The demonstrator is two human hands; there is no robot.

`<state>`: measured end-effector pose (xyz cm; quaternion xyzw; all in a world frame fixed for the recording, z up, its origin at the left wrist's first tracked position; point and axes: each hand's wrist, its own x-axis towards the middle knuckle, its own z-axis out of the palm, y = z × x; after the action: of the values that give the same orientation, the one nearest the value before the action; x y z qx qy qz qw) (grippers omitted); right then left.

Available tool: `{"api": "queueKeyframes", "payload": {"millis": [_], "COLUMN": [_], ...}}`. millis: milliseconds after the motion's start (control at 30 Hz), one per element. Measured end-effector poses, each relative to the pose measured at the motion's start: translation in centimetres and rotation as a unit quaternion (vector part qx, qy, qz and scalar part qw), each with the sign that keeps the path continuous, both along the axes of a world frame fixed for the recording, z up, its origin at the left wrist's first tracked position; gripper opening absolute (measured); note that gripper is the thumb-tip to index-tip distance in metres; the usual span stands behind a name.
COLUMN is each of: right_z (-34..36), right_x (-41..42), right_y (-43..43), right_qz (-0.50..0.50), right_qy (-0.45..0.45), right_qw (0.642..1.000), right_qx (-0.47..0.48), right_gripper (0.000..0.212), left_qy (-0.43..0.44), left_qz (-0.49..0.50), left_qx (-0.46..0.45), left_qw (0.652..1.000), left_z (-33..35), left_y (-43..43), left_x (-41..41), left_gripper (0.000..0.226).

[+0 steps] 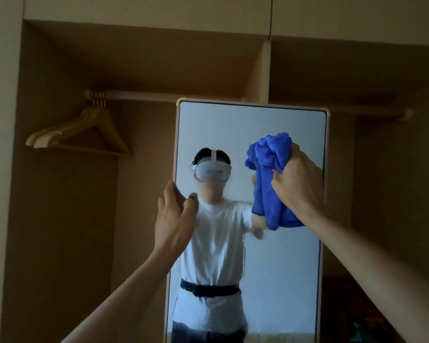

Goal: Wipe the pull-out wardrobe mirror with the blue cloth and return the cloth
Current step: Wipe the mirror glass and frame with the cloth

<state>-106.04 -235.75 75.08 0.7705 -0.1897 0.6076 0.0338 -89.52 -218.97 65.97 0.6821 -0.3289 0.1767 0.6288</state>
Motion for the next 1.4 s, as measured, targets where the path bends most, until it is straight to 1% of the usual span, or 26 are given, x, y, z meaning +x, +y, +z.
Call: {"api": "queueKeyframes", "payload": {"millis": [67,100,200,233,367,467,533,667,767,867,967,1067,1133,1233,1300,1400], "right_z": [0.1,0.1,0.2,0.3,0.2,-0.2,-0.5,-1.1,-1.6,-2.4,-2.9,-2.1,-1.4,-1.3,-1.7,-2.3], "right_x": [1.2,1.7,3.2,3.7,5.4,6.6,7.4,8.7,9.3,10.1,10.3,9.7,9.1,8.4,8.4,8.5], "right_y": [1.3,1.8,3.6,4.1,6.2,7.5,8.4,9.6,10.4,11.1,11.6,11.8,12.0,12.0,12.0,11.9], "right_qz": [0.023,0.024,0.022,0.021,0.021,0.026,0.031,0.029,0.047,0.070,0.088,0.087,0.058,-0.002,-0.015,-0.027], "right_qy": [-0.003,-0.001,0.023,0.032,0.055,0.082,0.099,0.117,0.129,0.141,0.151,0.176,0.205,0.240,0.249,0.247], "right_qw": [1.000,1.000,0.999,0.999,0.998,0.996,0.993,0.989,0.987,0.984,0.981,0.977,0.971,0.948,0.935,0.926], "right_qx": [0.014,0.010,-0.011,-0.014,-0.016,-0.033,-0.055,-0.081,-0.080,-0.085,-0.084,-0.080,-0.112,-0.208,-0.251,-0.284], "right_gripper": [0.021,0.021,0.026,0.028,0.036,0.040,0.040,0.038,0.040,0.037,0.038,0.035,0.033,0.044,0.047,0.051], "left_qy": [0.001,-0.003,-0.022,-0.028,0.003,0.031,0.032,0.041,0.052,0.047,0.055,0.078,0.086,0.093,0.103,0.117], "left_qz": [-0.025,-0.039,-0.063,-0.071,-0.128,-0.166,-0.179,-0.196,-0.208,-0.214,-0.233,-0.241,-0.247,-0.262,-0.268,-0.278], "left_qx": [0.009,0.010,0.006,0.005,0.009,0.034,0.040,0.043,0.035,0.030,0.016,-0.010,-0.029,-0.050,-0.056,-0.054], "left_qw": [1.000,0.999,0.998,0.997,0.992,0.985,0.982,0.979,0.976,0.975,0.971,0.967,0.965,0.959,0.956,0.952], "left_z": [0.1,0.2,0.1,0.1,0.1,0.1,0.0,-0.2,-0.4,-0.7,-1.0,-1.2,-1.2,-1.1,-1.0,-1.2], "left_y": [0.6,0.8,1.4,1.6,2.5,3.4,3.7,4.3,4.2,4.1,4.2,4.3,4.4,4.7,4.7,4.6], "left_x": [0.1,0.1,0.6,0.7,1.1,1.3,1.6,1.9,2.5,3.0,3.3,3.7,3.7,3.5,3.6,4.2], "left_gripper": [0.058,0.050,0.016,0.011,0.013,0.048,0.058,0.058,0.059,0.057,0.050,0.042,0.043,0.052,0.060,0.068]}}
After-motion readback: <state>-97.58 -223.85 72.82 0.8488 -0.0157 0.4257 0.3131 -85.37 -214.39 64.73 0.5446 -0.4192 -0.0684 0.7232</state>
